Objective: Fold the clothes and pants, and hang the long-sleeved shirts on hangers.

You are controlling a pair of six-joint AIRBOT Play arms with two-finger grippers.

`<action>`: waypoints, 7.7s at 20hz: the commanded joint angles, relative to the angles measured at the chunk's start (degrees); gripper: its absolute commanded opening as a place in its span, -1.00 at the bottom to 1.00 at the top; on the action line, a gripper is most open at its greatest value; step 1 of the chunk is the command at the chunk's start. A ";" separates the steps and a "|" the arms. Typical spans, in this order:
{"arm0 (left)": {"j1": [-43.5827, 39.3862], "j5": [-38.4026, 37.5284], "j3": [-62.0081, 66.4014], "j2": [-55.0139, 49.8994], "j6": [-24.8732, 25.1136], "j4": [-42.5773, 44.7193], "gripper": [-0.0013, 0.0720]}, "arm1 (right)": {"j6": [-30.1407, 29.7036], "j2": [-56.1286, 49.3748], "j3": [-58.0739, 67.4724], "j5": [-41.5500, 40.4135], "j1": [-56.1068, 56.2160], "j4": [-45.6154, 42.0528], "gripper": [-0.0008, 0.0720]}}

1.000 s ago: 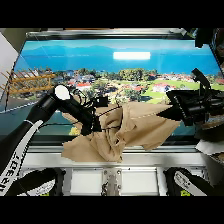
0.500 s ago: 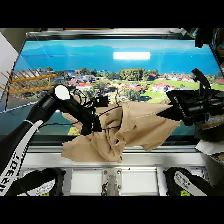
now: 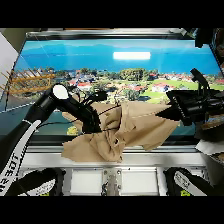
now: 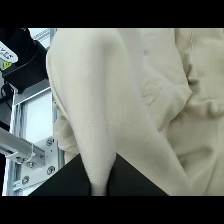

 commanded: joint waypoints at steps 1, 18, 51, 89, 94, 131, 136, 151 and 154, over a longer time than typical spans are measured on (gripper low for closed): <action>2.95 -0.52 -0.02 1.62 -4.15 -0.04 0.29 | 0.00 0.00 0.02 -1.18 -0.02 -0.13 -0.94; 9.42 17.22 -9.77 21.81 -49.57 0.59 0.28 | -0.17 4.92 0.04 -13.75 -0.02 4.13 -0.94; -14.78 24.74 -11.63 18.51 -85.35 18.21 -0.92 | 0.20 9.05 0.04 -16.22 -0.02 4.42 -0.94; 16.00 12.79 2.69 25.42 -63.84 14.05 -0.92 | 2.54 12.98 -11.93 -16.70 0.11 11.28 -0.94; 12.02 4.42 15.82 18.03 -60.11 14.03 -0.92 | 0.35 12.90 -16.61 -15.63 5.20 14.58 -0.94; 32.17 4.17 8.26 36.22 -56.94 13.66 -0.82 | -3.13 14.47 -11.91 -36.70 14.73 35.87 -0.94; 32.15 6.14 8.24 37.22 -56.92 13.42 -0.92 | -1.18 18.18 -6.84 -43.23 0.57 35.60 -0.94; 7.45 18.69 8.37 22.01 -56.92 13.94 -0.92 | 23.26 25.09 9.73 -79.23 -32.87 -2.32 -0.94; 5.62 18.88 8.37 19.54 -56.89 13.92 -0.92 | 30.95 22.12 16.22 -80.72 -36.92 -13.38 -0.94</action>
